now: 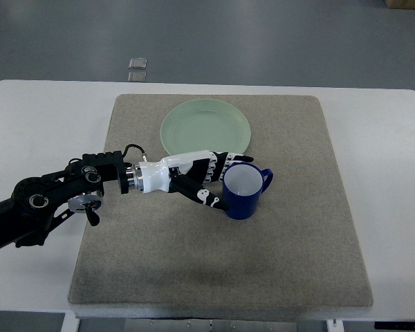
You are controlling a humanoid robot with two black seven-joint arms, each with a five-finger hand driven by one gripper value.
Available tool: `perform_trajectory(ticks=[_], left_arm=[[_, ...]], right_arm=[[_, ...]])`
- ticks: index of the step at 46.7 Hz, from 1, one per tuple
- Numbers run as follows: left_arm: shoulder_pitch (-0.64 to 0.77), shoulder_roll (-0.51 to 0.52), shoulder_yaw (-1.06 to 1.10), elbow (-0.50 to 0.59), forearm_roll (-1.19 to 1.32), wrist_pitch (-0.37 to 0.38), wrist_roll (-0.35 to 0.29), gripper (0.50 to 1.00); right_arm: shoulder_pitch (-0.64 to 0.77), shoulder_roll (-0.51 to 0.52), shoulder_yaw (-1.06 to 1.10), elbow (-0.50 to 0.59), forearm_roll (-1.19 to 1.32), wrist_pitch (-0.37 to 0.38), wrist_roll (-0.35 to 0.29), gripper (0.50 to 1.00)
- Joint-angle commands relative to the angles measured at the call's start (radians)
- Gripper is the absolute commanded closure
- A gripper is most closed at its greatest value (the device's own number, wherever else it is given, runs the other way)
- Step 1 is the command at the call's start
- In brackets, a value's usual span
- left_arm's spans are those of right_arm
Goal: Place cup left of plate with left hand
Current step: 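Reach the left hand past the plate to the blue mug's side, then close the left hand fingers around the blue mug body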
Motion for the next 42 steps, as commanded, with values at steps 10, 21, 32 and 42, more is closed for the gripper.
perform_trajectory(ticks=[10,21,32,42], left_arm=[[-0.003,-0.059,0.0,0.069,-0.001,0.044,0.001,0.501],[-0.003,-0.068,-0.003,0.069,-0.004,0.044,-0.001,0.501],[-0.003,-0.09,-0.002,0.083,-0.014,0.047,-0.001,0.501],[-0.003,-0.099,-0.002,0.086,-0.012,0.051,0.001,0.504]], right_arm=[[0.0,0.0,0.0,0.0,0.0,0.0,0.0,0.568],[0.0,0.0,0.0,0.0,0.0,0.0,0.0,0.568],[0.0,0.0,0.0,0.0,0.0,0.0,0.0,0.568],[0.0,0.0,0.0,0.0,0.0,0.0,0.0,0.568]])
